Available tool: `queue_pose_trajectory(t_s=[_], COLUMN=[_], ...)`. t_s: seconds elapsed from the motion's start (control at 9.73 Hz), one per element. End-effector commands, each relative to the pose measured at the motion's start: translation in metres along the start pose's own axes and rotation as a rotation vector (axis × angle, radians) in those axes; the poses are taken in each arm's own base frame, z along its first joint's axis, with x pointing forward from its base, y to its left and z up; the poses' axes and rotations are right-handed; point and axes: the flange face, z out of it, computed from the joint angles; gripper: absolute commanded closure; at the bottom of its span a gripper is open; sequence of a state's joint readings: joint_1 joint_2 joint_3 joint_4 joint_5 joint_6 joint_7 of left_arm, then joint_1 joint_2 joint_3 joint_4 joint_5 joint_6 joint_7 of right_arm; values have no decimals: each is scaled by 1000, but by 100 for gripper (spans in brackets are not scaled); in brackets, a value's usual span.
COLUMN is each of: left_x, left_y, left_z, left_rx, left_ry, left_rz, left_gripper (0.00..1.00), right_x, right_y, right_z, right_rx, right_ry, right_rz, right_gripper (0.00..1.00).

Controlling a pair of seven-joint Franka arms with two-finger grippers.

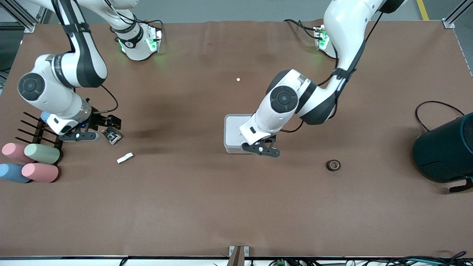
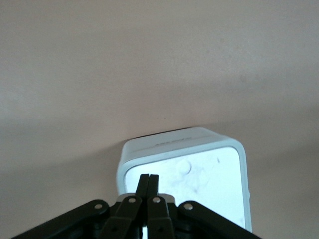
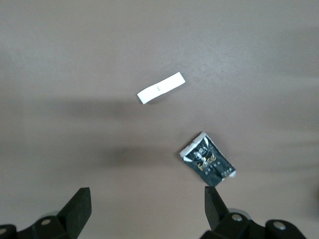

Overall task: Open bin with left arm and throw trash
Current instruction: 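Hook the lid with the left gripper while the right gripper grasps the packet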

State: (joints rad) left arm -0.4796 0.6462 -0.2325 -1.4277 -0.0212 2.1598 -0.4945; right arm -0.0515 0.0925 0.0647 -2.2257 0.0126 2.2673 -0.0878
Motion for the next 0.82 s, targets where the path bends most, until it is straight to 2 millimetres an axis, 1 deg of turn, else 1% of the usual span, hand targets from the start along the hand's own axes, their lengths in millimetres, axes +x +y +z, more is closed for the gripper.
queue_pose_trajectory(t_s=[0.0, 0.1, 0.21, 0.31, 0.41, 0.51, 0.62, 0.72], left_x=[2, -3, -6, -8, -11, -13, -15, -6], left_y=[10, 19, 20, 25, 29, 26, 16, 0], left_z=[12, 20, 31, 46, 58, 71, 79, 65], left_rx=[-38, -49, -60, -68, -78, -83, -77, -56], left_ry=[-14, -29, -52, -50, -37, -27, -26, -28], left_rz=[-44, -48, -71, -76, -73, -81, -90, -98], left_gripper=[100, 100, 100, 100, 100, 100, 100, 100], right_x=[-1, -7, -11, -13, -13, -14, -19, -27], right_y=[27, 40, 50, 52, 52, 53, 57, 59], right_z=[51, 73, 94, 111, 119, 125, 131, 137], right_rx=[-1, -1, -6, -8, -10, -14, -11, -4], right_ry=[-1, 15, 40, 51, 54, 42, 28, 11], right_rz=[-122, -164, -215, -239, -249, -290, -305, -322], right_gripper=[0, 0, 0, 0, 0, 0, 0, 0])
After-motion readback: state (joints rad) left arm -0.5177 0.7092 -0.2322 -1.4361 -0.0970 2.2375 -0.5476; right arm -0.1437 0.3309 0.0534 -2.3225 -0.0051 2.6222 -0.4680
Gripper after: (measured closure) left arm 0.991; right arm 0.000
